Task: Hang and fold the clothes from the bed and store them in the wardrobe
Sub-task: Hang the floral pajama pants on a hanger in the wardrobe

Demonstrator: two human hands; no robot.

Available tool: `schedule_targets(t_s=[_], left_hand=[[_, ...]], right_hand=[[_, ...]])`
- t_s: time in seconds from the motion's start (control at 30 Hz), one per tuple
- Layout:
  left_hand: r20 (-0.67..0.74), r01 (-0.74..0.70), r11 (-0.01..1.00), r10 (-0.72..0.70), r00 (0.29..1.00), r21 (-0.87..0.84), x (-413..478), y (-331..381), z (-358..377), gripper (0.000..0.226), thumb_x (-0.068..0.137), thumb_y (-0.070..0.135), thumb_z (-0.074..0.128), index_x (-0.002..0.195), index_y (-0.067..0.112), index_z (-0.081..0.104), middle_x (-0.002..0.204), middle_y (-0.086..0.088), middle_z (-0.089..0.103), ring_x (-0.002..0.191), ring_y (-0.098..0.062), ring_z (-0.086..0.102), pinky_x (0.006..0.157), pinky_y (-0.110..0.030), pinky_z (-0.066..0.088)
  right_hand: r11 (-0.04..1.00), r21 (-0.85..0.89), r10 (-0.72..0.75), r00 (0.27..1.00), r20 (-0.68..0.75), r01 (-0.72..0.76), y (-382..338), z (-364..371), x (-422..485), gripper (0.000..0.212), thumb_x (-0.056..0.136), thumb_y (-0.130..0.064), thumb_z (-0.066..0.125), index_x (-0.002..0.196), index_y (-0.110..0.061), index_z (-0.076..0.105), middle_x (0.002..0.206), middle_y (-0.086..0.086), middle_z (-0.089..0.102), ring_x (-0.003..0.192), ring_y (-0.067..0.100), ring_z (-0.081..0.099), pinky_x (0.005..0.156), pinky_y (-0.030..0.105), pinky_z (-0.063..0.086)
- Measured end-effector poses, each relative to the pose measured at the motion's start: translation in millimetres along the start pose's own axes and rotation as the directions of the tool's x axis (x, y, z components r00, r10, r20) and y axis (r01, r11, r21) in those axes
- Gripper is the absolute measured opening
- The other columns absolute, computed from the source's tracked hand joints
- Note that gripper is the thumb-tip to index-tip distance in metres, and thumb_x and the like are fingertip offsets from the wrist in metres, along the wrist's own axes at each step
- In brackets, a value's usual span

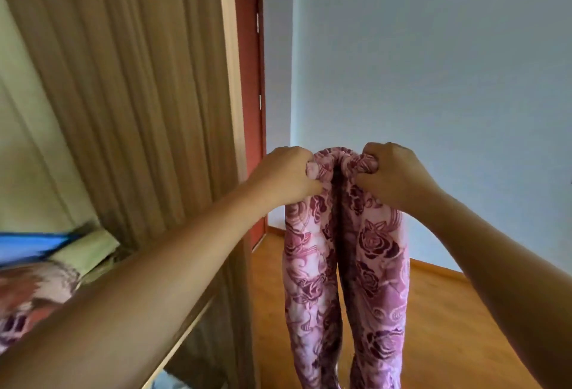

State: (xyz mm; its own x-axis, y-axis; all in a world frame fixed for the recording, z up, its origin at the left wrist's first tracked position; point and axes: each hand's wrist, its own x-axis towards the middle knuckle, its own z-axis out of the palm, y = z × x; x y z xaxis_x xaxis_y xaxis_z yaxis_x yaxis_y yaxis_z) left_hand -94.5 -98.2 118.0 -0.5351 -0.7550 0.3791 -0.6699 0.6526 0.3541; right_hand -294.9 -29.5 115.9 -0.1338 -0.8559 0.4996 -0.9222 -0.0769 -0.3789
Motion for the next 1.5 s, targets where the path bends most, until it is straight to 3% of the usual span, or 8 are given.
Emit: schedule_targets(t_s=[0.1, 0.33, 0.53, 0.73, 0.93, 1.07, 1.3, 1.5], left_hand=[[-0.05, 0.063, 0.998, -0.062, 0.997, 0.014, -32.6, -17.3, -28.9, 0.023, 0.076, 0.032, 0.074, 0.075, 0.014, 0.059, 0.076, -0.002, 0.067, 0.068, -0.018, 0.067, 0.055, -0.035, 0.056], [-0.218, 0.217, 0.968, -0.186, 0.958, 0.128, -104.7, -56.4, -104.6, 0.037, 0.074, 0.032, 0.076, 0.065, 0.014, 0.045, 0.061, 0.001, 0.05, 0.053, -0.017, 0.047, 0.047, -0.028, 0.03], [-0.408, 0.337, 0.921, -0.238, 0.882, 0.193, -154.8, -90.0, -167.6, 0.035, 0.071, 0.028, 0.073, 0.063, 0.014, 0.042, 0.06, 0.0, 0.049, 0.051, -0.016, 0.043, 0.045, -0.031, 0.025], [-0.542, 0.502, 0.823, -0.303, 0.784, 0.266, -175.7, -131.5, -228.9, 0.037, 0.073, 0.032, 0.071, 0.063, 0.016, 0.039, 0.066, 0.0, 0.049, 0.061, -0.024, 0.051, 0.05, -0.031, 0.029], [-0.535, 0.654, 0.651, -0.42, 0.733, 0.386, -186.7, -182.9, -273.5, 0.019, 0.077, 0.029, 0.073, 0.078, 0.017, 0.057, 0.087, -0.005, 0.062, 0.079, -0.028, 0.062, 0.061, -0.032, 0.049], [-0.583, 0.73, 0.573, -0.467, 0.665, 0.374, -193.6, -210.0, -311.1, 0.008, 0.08, 0.027, 0.07, 0.08, 0.024, 0.063, 0.089, 0.0, 0.064, 0.08, -0.021, 0.061, 0.06, -0.031, 0.048], [-0.739, 0.862, 0.253, -0.445, 0.506, 0.439, -199.6, -228.4, -416.1, 0.017, 0.082, 0.031, 0.071, 0.088, 0.02, 0.06, 0.093, -0.005, 0.055, 0.093, -0.03, 0.06, 0.068, -0.033, 0.041], [-0.826, 0.879, 0.021, -0.332, 0.455, 0.476, -200.1, -232.9, -481.8, 0.032, 0.09, 0.036, 0.065, 0.121, 0.026, 0.065, 0.111, -0.009, 0.055, 0.1, -0.034, 0.06, 0.074, -0.037, 0.048]], right_hand=[[0.994, 0.04, -0.1, 0.995, 0.006, 0.1, -39.8, 12.5, 4.1, 0.023, 0.079, -0.015, 0.063, 0.066, -0.012, 0.045, 0.066, 0.011, 0.053, 0.06, 0.023, 0.047, 0.052, 0.034, 0.038], [0.937, 0.158, -0.32, 0.947, 0.036, 0.311, -146.0, 40.0, 9.8, 0.023, 0.078, -0.017, 0.061, 0.064, -0.017, 0.043, 0.064, 0.006, 0.05, 0.06, 0.024, 0.047, 0.052, 0.032, 0.033], [0.839, 0.291, -0.468, 0.882, -0.046, 0.46, -242.5, 62.7, 14.1, 0.034, 0.076, -0.01, 0.062, 0.059, -0.023, 0.036, 0.057, -0.003, 0.046, 0.055, 0.015, 0.044, 0.051, 0.03, 0.028], [0.749, 0.344, -0.567, 0.817, -0.109, 0.566, -322.8, 85.8, 49.6, 0.028, 0.075, -0.014, 0.058, 0.061, -0.023, 0.036, 0.065, 0.001, 0.049, 0.066, 0.029, 0.049, 0.06, 0.031, 0.031], [0.729, 0.331, -0.63, 0.776, -0.018, 0.599, -376.6, 120.2, 110.1, 0.03, 0.078, -0.012, 0.057, 0.064, -0.025, 0.035, 0.073, 0.004, 0.055, 0.076, 0.038, 0.059, 0.06, 0.036, 0.043], [0.65, 0.325, -0.715, 0.698, -0.045, 0.687, -405.4, 132.1, 155.7, 0.018, 0.081, -0.011, 0.059, 0.081, -0.023, 0.045, 0.09, 0.015, 0.061, 0.089, 0.041, 0.061, 0.07, 0.041, 0.051], [0.582, 0.191, -0.774, 0.61, -0.166, 0.79, -463.4, 121.5, 251.7, 0.021, 0.087, -0.02, 0.062, 0.107, -0.018, 0.057, 0.107, 0.016, 0.056, 0.101, 0.041, 0.059, 0.077, 0.043, 0.051], [0.555, 0.154, -0.786, 0.576, -0.223, 0.817, -526.0, 128.3, 312.5, 0.028, 0.087, -0.025, 0.059, 0.115, -0.023, 0.059, 0.11, 0.014, 0.057, 0.105, 0.04, 0.059, 0.078, 0.041, 0.049]])
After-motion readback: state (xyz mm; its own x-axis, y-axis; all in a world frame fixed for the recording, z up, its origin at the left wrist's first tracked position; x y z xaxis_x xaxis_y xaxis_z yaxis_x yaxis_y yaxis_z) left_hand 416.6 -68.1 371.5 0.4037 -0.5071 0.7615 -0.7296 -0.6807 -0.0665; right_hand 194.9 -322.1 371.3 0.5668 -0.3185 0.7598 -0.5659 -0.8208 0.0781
